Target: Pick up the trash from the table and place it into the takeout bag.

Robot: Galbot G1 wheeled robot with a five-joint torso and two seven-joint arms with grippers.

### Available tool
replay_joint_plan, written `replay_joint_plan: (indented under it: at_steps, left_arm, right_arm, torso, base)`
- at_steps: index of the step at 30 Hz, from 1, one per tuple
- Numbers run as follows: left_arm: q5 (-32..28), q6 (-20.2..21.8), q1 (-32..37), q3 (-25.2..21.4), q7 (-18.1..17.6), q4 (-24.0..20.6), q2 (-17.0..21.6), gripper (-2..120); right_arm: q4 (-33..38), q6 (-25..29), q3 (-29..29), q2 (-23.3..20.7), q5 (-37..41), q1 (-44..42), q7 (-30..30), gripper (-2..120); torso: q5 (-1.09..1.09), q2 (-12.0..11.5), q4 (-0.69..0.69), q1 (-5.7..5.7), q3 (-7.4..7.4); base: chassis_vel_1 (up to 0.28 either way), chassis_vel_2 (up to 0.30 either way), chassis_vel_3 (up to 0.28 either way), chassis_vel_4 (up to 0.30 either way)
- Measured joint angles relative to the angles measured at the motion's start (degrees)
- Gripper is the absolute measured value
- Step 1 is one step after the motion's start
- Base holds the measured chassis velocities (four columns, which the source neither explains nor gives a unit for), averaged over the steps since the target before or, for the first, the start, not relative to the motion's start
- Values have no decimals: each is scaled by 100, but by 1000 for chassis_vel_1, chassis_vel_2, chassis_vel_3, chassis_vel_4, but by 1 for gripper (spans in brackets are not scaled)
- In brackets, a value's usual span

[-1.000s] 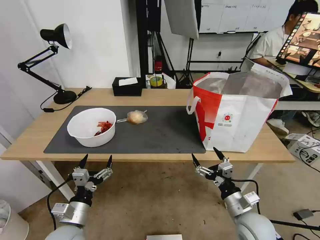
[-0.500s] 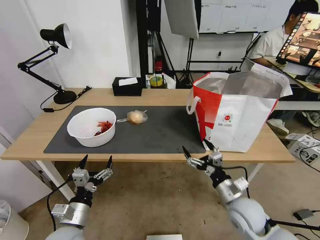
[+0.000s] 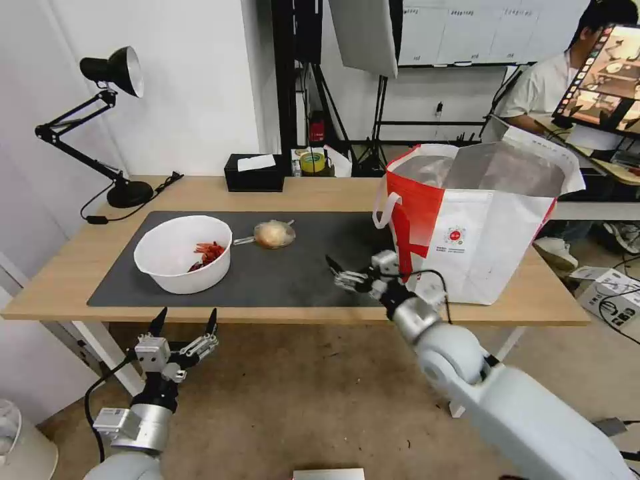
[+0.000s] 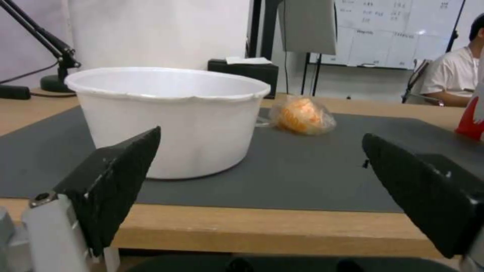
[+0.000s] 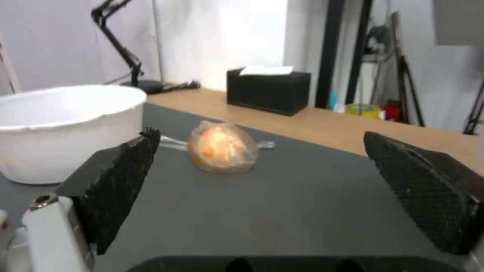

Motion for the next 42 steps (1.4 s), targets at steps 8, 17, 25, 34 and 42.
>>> replay_joint_plan:
  at_steps: [8,17,25,34,42]
  left_arm:
    - [-2,1,-30,15,0,28,-34,100]
    - [7,3,-3,9,-5,13,-53,100]
    - [7,4,53,-29,-5,-11,-55,100]
    - [14,1,52,-17,-5,-25,-82,100]
    - [0,-15,40,-30,1,-51,-98,100]
  right_arm:
    - [-1480,-67,-829,789,386,1418,-39,100]
    - [-3208,-67,-1208,1767,537,2279,-260,100]
    - [-4165,-211,-1355,2472,649,2781,-538,100]
    - [-5070,-555,-1377,3038,727,3088,-846,100]
    - [-5680,-757,-1340,3357,759,3246,-1231,100]
  torso:
    - [1,-1,0,1,1]
    - [0,-1,0,1,0]
    - [0,0,1,0,-1]
    - [0,0,1,0,0]
    - [1,0,0,0,0]
  base:
    - [0,0,0,0]
    - [0,0,0,0]
    - [0,0,0,0]
    - [0,0,0,0]
    - [0,0,0,0]
